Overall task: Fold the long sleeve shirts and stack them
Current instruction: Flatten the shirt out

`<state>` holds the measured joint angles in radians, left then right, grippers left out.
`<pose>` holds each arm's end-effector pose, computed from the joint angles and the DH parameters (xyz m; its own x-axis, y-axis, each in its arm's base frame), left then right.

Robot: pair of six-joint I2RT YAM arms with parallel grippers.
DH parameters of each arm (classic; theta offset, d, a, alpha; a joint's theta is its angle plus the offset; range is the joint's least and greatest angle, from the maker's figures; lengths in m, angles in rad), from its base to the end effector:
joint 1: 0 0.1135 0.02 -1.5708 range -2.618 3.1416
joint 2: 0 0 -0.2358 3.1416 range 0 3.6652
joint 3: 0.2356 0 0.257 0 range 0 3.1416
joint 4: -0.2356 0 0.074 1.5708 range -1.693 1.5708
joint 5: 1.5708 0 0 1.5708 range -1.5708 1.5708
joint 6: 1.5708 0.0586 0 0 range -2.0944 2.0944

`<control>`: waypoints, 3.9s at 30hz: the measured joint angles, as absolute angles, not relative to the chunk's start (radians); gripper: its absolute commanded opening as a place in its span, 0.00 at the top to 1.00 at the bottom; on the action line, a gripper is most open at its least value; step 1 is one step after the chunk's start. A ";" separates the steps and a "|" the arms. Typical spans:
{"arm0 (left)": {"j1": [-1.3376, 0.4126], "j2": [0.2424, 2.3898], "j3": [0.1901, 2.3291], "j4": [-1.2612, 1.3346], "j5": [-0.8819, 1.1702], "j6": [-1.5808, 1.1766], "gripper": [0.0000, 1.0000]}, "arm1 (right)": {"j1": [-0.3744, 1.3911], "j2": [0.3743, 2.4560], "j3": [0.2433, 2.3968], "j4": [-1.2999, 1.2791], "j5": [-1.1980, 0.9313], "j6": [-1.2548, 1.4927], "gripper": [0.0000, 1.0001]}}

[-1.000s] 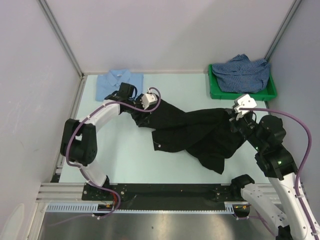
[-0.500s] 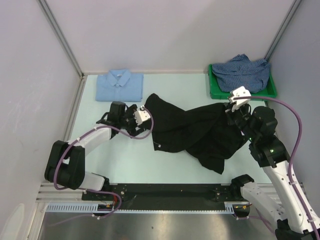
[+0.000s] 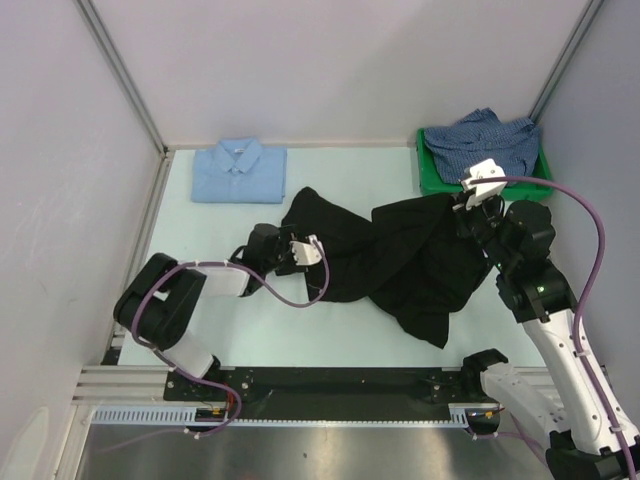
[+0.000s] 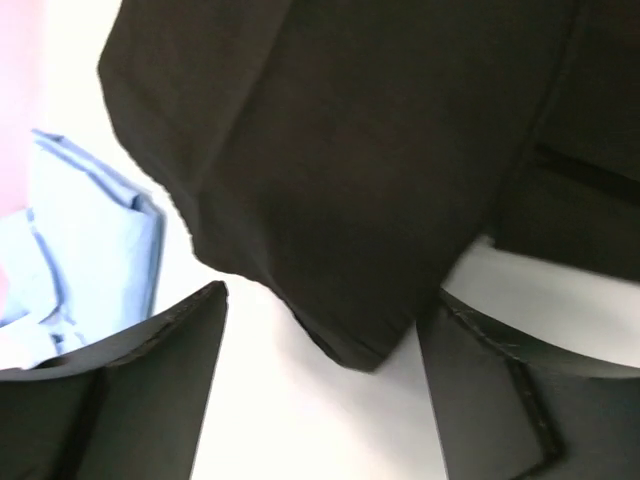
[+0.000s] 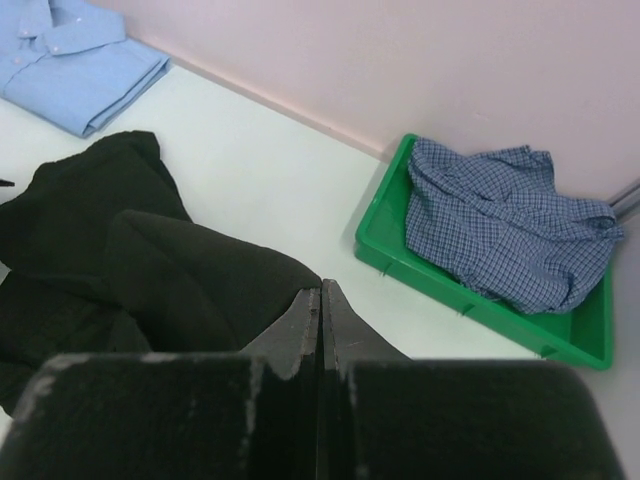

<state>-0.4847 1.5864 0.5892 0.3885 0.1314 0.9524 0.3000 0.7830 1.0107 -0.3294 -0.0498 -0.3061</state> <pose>0.2778 -0.1550 0.0964 0.1606 0.8284 -0.5367 0.7352 0.2624 0.6250 0.2042 0.0662 0.3812 0.0107 -0.3117 -0.9501 -0.3558 0.8868 -0.2950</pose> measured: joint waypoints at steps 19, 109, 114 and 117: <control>-0.263 1.567 1.363 -0.277 0.204 0.767 1.00 | 0.120 1.006 1.074 -0.064 -0.098 -0.261 1.00; -0.094 1.906 1.351 -0.418 0.142 0.708 0.72 | -0.007 1.660 1.261 -0.219 -0.362 -0.466 0.09; -0.069 1.906 1.351 -0.442 0.168 0.708 0.52 | -0.116 1.546 1.349 -0.661 -0.464 -0.628 0.16; -0.069 1.903 1.351 -0.454 0.190 0.710 0.42 | -0.123 1.511 1.350 -0.916 -0.508 -0.778 0.18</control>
<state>-0.0689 1.9034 1.3510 -0.4541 0.1898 0.7101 -0.1230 1.5108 1.3502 -0.9161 -0.5076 -0.7776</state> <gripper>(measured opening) 0.488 0.838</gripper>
